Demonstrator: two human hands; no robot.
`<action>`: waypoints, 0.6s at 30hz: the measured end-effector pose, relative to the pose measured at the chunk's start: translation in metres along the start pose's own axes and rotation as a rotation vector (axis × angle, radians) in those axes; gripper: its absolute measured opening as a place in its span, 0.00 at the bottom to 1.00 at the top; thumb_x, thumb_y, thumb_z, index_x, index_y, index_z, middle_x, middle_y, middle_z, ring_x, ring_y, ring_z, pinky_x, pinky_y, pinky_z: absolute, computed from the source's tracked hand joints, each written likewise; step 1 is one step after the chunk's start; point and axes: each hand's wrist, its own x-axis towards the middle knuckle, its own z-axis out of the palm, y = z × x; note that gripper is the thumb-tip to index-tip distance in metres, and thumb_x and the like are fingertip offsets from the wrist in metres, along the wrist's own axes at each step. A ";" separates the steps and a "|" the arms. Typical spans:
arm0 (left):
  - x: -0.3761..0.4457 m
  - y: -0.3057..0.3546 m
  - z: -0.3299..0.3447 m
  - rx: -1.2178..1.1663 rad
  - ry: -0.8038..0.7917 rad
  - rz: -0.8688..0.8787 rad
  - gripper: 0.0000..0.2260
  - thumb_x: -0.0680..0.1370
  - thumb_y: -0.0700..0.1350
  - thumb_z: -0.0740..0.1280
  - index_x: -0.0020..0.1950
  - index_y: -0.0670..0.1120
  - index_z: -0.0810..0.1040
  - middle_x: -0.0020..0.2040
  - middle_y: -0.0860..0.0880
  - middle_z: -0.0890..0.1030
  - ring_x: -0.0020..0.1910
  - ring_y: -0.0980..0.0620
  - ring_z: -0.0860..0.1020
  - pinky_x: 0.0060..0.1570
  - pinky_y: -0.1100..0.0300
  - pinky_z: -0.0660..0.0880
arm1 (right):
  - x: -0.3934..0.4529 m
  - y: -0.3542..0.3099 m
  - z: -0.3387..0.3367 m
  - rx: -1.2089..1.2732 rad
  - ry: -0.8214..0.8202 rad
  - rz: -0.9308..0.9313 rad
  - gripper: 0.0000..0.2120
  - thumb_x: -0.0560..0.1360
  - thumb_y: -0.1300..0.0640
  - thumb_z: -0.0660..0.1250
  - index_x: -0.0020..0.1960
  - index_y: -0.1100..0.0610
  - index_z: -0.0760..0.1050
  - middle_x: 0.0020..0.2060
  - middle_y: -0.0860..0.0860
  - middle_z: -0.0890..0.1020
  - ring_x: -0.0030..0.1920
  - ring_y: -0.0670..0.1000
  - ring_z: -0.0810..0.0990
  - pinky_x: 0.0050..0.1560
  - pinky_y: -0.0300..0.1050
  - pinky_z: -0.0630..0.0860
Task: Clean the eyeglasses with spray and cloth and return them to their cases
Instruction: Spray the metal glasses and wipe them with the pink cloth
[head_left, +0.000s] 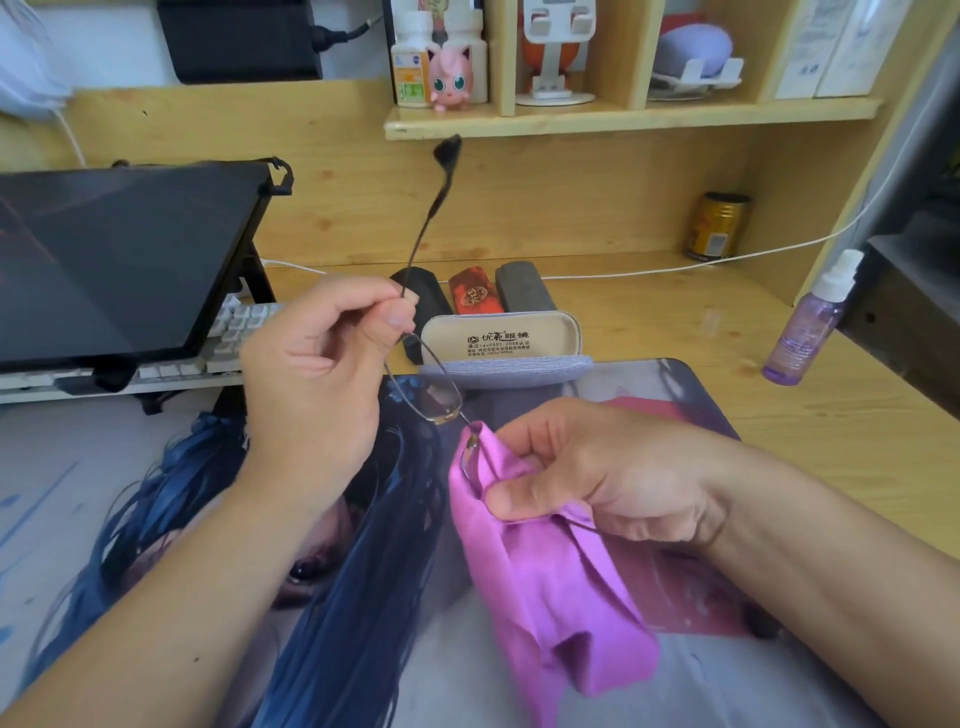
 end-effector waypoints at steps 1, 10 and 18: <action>0.000 -0.001 0.000 -0.008 0.002 -0.012 0.10 0.81 0.40 0.68 0.48 0.56 0.81 0.42 0.58 0.83 0.44 0.54 0.80 0.48 0.61 0.75 | -0.001 -0.001 0.001 -0.032 0.055 -0.006 0.07 0.79 0.70 0.65 0.45 0.64 0.80 0.30 0.51 0.82 0.28 0.44 0.81 0.32 0.35 0.78; 0.002 -0.003 -0.003 -0.017 0.033 -0.038 0.08 0.81 0.40 0.68 0.48 0.54 0.79 0.42 0.51 0.82 0.42 0.54 0.80 0.48 0.61 0.75 | -0.001 -0.004 -0.004 0.082 -0.053 -0.029 0.04 0.76 0.72 0.65 0.49 0.66 0.75 0.35 0.51 0.80 0.32 0.43 0.80 0.35 0.35 0.78; -0.002 -0.009 0.004 -0.084 0.000 -0.109 0.11 0.80 0.38 0.69 0.47 0.55 0.81 0.39 0.58 0.82 0.42 0.56 0.80 0.46 0.63 0.74 | 0.004 0.002 0.003 -0.069 0.122 -0.051 0.15 0.81 0.66 0.64 0.35 0.60 0.77 0.25 0.46 0.77 0.25 0.40 0.75 0.30 0.32 0.72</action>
